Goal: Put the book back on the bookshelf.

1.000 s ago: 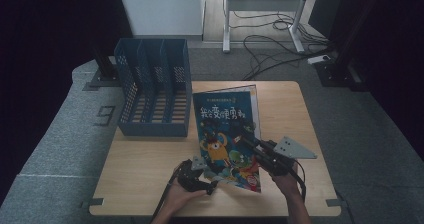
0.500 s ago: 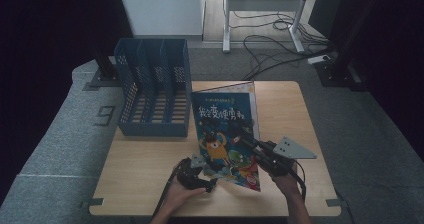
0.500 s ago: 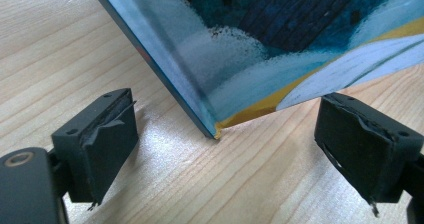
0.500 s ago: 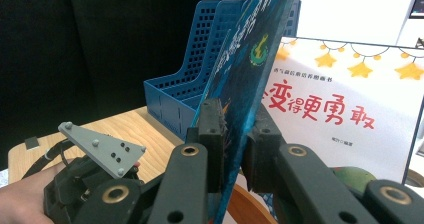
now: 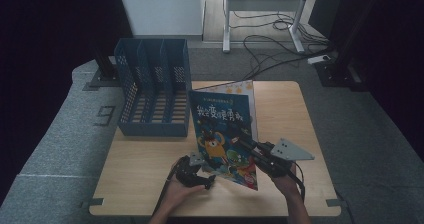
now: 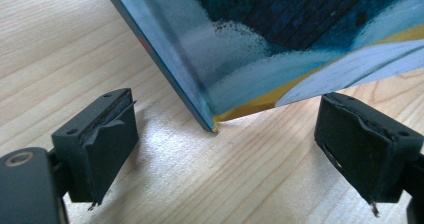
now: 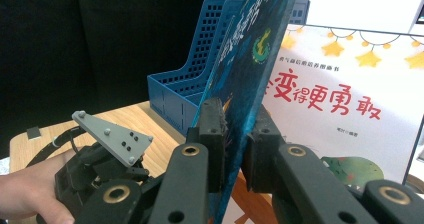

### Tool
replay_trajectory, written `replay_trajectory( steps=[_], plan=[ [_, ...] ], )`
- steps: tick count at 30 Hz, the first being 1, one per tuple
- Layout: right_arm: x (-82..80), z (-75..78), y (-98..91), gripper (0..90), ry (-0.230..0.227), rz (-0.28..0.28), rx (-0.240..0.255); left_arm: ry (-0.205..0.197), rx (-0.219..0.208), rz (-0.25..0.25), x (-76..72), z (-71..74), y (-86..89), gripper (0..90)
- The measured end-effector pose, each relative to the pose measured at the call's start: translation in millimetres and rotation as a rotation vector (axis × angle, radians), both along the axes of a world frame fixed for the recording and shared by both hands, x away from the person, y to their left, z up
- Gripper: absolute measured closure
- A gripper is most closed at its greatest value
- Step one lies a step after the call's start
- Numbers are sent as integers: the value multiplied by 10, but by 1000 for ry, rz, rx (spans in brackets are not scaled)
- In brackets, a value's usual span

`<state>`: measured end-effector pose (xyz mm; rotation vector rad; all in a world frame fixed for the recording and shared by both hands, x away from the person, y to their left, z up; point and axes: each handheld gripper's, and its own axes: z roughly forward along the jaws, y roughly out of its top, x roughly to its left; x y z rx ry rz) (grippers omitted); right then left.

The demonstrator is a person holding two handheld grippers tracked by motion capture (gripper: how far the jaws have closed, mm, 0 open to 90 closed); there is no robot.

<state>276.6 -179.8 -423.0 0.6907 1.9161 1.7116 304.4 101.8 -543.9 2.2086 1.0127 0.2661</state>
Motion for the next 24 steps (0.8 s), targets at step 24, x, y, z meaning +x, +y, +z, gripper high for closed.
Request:
replay_trajectory(
  steps=[24],
  plan=[
    [-30,-2,35,814,-17,33,-27,-34,16,13,67,-23,-6,100]
  ],
)
